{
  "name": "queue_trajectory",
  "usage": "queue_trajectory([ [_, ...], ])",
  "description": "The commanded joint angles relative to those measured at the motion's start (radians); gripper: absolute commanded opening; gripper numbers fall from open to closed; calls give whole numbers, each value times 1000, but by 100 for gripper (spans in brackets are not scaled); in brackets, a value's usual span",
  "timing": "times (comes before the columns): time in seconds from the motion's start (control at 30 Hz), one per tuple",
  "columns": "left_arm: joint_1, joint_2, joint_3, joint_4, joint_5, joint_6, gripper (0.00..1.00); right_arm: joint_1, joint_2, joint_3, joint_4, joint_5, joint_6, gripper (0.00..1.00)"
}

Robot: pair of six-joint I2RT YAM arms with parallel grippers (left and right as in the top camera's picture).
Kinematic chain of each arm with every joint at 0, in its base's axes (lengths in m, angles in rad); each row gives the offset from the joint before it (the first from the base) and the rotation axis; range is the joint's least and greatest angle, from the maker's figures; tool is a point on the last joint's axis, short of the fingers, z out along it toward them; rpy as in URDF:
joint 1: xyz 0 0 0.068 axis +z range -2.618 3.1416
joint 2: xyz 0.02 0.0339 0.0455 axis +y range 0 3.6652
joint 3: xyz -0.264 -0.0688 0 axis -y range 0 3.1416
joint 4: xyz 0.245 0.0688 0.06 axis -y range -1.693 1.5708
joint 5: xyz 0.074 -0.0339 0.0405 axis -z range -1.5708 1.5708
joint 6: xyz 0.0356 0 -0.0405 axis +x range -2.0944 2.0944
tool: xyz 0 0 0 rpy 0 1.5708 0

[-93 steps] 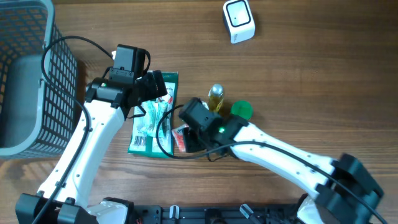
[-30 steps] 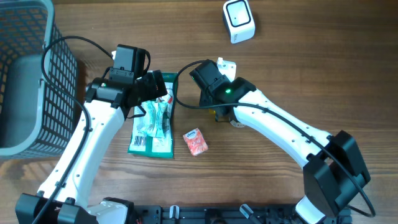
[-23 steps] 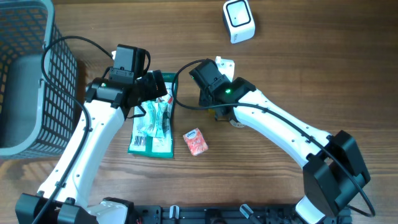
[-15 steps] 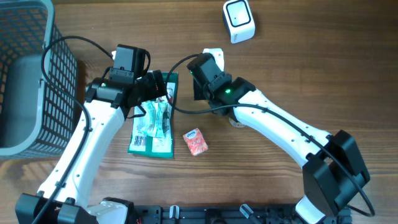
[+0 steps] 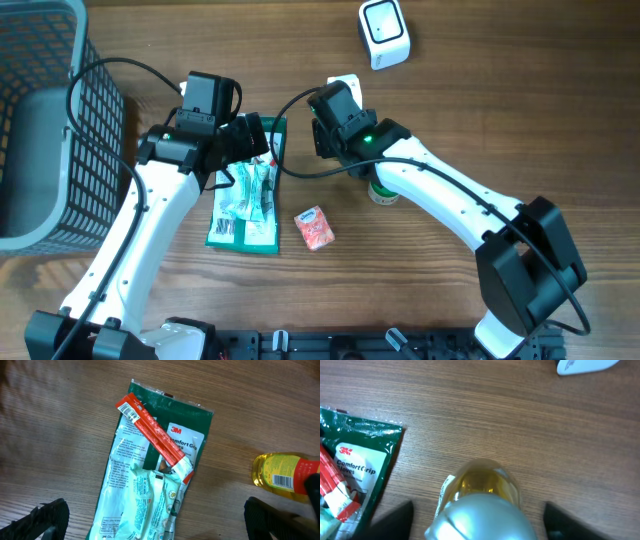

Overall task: Scan the item barcode
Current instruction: 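Move the right gripper down onto the green-capped jar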

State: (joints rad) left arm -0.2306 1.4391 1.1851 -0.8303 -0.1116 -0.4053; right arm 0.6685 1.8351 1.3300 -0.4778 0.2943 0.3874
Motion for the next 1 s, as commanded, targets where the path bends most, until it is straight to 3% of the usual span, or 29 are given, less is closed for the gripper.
queue_trajectory([
  [0.0, 4, -3, 14, 3, -13, 8, 100, -1, -3, 12, -2, 21, -23, 98],
  [0.13, 4, -3, 14, 3, -13, 8, 100, -3, -165, 163, -251, 22, 33, 99],
  [0.23, 4, -3, 14, 3, -13, 8, 100, -65, -263, 171, -510, 11, 252, 100],
  [0.3, 4, -3, 14, 3, -13, 8, 100, -153, -268, 154, -643, -102, 267, 100],
  [0.4, 4, -3, 14, 3, -13, 8, 100, -175, -268, 110, -676, -191, 268, 97],
  [0.43, 4, -3, 14, 3, -13, 8, 100, -175, -268, 97, -676, -198, 281, 81],
  [0.47, 4, -3, 14, 3, -13, 8, 100, -175, -268, 77, -676, -212, 339, 80],
  [0.57, 4, -3, 14, 3, -13, 8, 100, -175, -266, 20, -646, -229, 454, 79],
  [0.77, 4, -3, 14, 3, -13, 8, 100, -174, -222, -95, -512, -252, 481, 83],
  [0.97, 4, -3, 14, 3, -13, 8, 100, -174, -93, -102, -472, -282, 480, 83],
])
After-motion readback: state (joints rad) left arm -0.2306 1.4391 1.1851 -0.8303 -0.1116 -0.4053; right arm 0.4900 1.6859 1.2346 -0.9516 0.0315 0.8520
